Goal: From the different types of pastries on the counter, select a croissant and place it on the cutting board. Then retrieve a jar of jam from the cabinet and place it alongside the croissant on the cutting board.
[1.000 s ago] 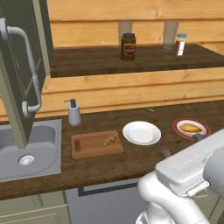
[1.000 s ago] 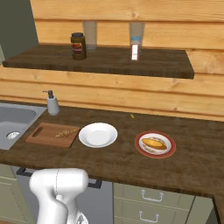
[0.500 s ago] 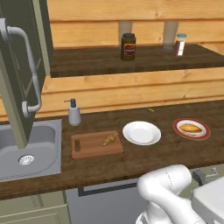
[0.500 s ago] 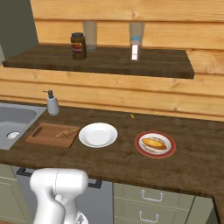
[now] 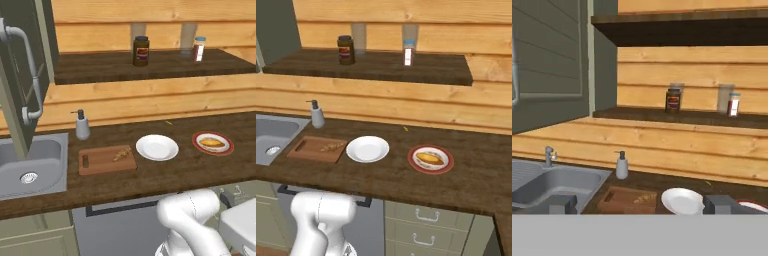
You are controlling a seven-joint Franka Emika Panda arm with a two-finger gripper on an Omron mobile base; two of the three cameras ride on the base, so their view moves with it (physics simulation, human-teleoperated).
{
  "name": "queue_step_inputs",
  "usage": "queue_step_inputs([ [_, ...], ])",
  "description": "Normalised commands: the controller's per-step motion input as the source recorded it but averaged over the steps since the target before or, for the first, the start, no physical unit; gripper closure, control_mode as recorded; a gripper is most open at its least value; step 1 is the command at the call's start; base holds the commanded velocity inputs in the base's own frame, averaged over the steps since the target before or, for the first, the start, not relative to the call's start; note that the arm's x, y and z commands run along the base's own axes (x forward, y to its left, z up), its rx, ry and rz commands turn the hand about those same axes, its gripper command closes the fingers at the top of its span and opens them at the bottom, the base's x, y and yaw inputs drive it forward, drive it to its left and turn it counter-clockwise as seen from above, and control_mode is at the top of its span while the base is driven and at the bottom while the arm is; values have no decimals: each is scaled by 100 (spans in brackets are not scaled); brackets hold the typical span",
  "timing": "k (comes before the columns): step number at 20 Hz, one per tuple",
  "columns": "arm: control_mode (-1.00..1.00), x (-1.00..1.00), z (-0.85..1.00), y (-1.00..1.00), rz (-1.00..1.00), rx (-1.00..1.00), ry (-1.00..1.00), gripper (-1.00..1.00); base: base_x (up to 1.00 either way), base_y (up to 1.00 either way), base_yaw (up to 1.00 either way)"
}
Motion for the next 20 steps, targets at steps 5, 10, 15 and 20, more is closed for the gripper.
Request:
queue_step_inputs([
  [5,100,0,0,0,0,0,0,-100,-100,20,-3],
  [10,100,0,0,0,0,0,0,-100,-73,92,1],
  [15,100,0,0,0,0,0,0,-100,-16,100,14],
  [20,100,0,0,0,0,0,0,-100,2,100,20],
])
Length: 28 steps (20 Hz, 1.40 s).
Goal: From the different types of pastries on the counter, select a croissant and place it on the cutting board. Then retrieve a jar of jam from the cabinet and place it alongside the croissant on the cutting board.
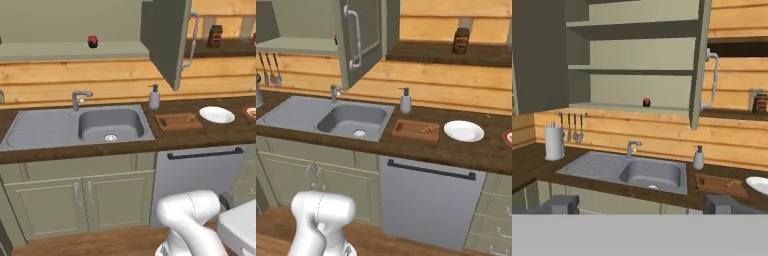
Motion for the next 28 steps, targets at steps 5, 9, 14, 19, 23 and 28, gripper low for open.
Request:
queue_step_inputs([
  [5,100,0,0,0,0,0,0,-100,15,41,6],
  [9,100,0,0,0,0,0,0,-100,44,5,-2],
  [14,100,0,0,0,0,0,0,-100,86,34,-8],
  [19,100,0,0,0,0,0,0,-100,25,43,-1],
  [23,100,0,0,0,0,0,0,-100,84,17,0],
  [28,100,0,0,0,0,0,0,-100,19,12,0],
])
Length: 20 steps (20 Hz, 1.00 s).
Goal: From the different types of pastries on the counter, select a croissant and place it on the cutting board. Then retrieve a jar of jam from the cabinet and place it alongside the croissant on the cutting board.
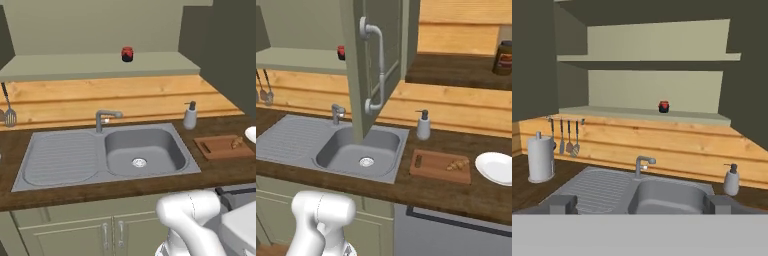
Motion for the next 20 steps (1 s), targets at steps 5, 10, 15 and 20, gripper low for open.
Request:
queue_step_inputs([
  [5,100,0,0,0,0,0,0,-100,10,63,0],
  [10,100,0,0,0,0,0,0,-100,0,49,0],
  [15,100,0,0,0,0,0,0,-100,80,-17,1],
  [20,100,0,0,0,0,0,0,-100,69,-8,1],
])
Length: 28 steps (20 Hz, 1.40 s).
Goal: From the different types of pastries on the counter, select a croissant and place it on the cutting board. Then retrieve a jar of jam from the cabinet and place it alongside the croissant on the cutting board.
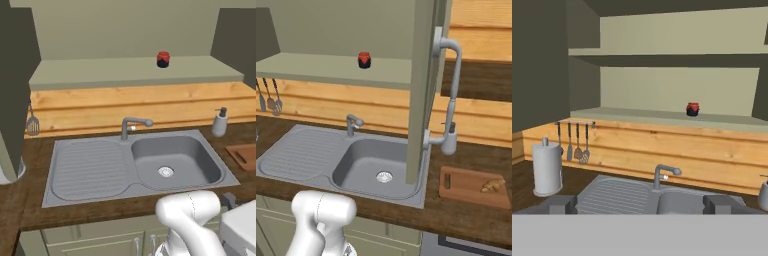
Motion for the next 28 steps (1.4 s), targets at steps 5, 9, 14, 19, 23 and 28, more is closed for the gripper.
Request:
queue_step_inputs([
  [5,100,0,0,0,0,0,0,-100,0,0,0],
  [9,100,0,0,0,0,0,0,-100,0,0,0],
  [14,-100,17,28,-3,0,5,7,-100,0,0,0],
  [19,-100,48,100,-13,0,9,5,-100,0,0,0],
  [23,-100,53,98,-18,0,1,0,-100,0,0,0],
  [28,-100,12,12,-5,1,1,1,-100,0,0,0],
])
